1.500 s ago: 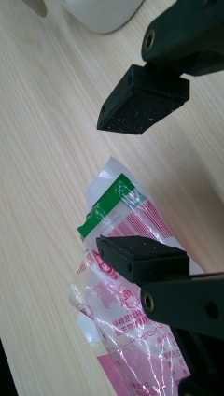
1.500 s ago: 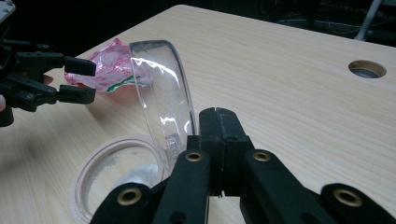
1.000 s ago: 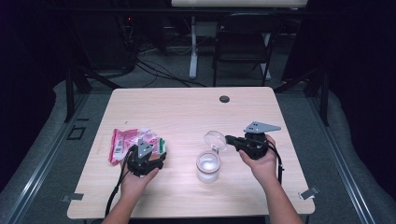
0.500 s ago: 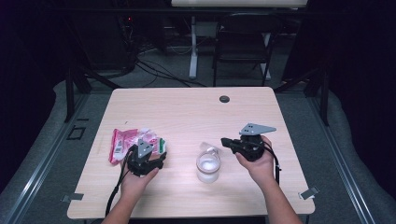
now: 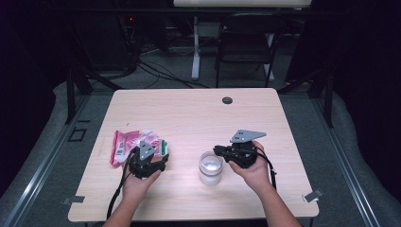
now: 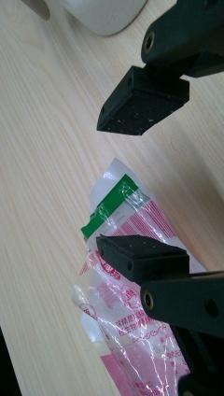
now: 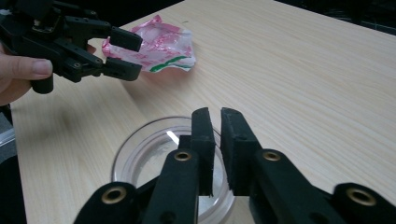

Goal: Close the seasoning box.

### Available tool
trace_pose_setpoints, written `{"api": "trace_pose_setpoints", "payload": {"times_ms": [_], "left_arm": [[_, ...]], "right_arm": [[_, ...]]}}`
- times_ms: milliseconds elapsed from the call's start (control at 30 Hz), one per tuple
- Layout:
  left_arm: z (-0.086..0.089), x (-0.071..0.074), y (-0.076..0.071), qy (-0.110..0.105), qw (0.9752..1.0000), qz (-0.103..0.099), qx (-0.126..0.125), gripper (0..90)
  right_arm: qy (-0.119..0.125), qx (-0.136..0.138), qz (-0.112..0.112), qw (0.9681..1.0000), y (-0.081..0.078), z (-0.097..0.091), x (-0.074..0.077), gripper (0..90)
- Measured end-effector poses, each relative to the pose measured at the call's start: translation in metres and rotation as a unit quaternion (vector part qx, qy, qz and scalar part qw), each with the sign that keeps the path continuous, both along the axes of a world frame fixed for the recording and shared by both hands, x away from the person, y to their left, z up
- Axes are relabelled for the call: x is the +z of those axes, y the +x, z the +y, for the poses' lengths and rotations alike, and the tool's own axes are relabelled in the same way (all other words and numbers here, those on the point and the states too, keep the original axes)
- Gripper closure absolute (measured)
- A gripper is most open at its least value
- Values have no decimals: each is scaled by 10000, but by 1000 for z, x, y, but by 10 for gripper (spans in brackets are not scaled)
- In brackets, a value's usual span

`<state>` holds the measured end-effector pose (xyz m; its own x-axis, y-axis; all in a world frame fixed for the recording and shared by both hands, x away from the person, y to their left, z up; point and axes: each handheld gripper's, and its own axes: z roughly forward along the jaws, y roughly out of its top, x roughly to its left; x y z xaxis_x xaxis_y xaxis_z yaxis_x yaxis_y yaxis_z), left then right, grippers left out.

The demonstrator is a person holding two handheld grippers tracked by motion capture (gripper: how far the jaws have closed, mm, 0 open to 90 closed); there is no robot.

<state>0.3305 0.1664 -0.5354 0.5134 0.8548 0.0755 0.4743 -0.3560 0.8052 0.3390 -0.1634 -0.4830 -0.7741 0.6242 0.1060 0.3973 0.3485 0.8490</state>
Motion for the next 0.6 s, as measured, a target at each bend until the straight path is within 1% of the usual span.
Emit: {"api": "trace_pose_setpoints", "payload": {"times_ms": [33, 67, 200, 233, 267, 333, 400, 433, 467, 500, 533, 600], "left_arm": [[0, 0, 0, 0, 10000, 0, 0, 382], [0, 0, 0, -4, 10000, 7, -5, 382], [0, 1, 0, -6, 10000, -5, -16, 383], [0, 1, 0, -6, 10000, -5, -16, 384], [0, 1, 0, -19, 10000, -9, -22, 387], [1, 2, 0, -33, 10000, -15, -19, 390], [2, 2, -1, -66, 10000, -25, -4, 393], [2, 2, -1, -66, 10000, -25, -4, 393], [4, 3, -1, -82, 10000, -25, 5, 393], [4, 3, -1, -82, 10000, -25, 5, 394], [5, 4, -1, -66, 10000, -59, 39, 393], [6, 4, 0, -77, 9999, -71, 45, 393]], "right_arm": [[0, 0, 0, 10000, 0, 0, 0, 826], [13, 44, 10, 10000, -1, 1, 0, 782], [2, 99, -13, 9999, -1, 4, 1, 665], [2, 99, -13, 9999, -1, 4, 1, 665], [4, 99, -33, 9999, -1, 5, 1, 618], [-8, 40, -59, 10000, -1, 5, 2, 561], [-51, -10, -102, 9999, -1, 4, 3, 531], [-51, -10, -102, 9999, -1, 4, 3, 531], [-47, -45, -120, 9999, 0, 2, 3, 504], [-47, -45, -120, 9999, 0, 2, 3, 504], [-118, -93, -155, 9998, 1, 0, 4, 486], [-151, -127, -171, 9997, 1, -1, 4, 482]]}}
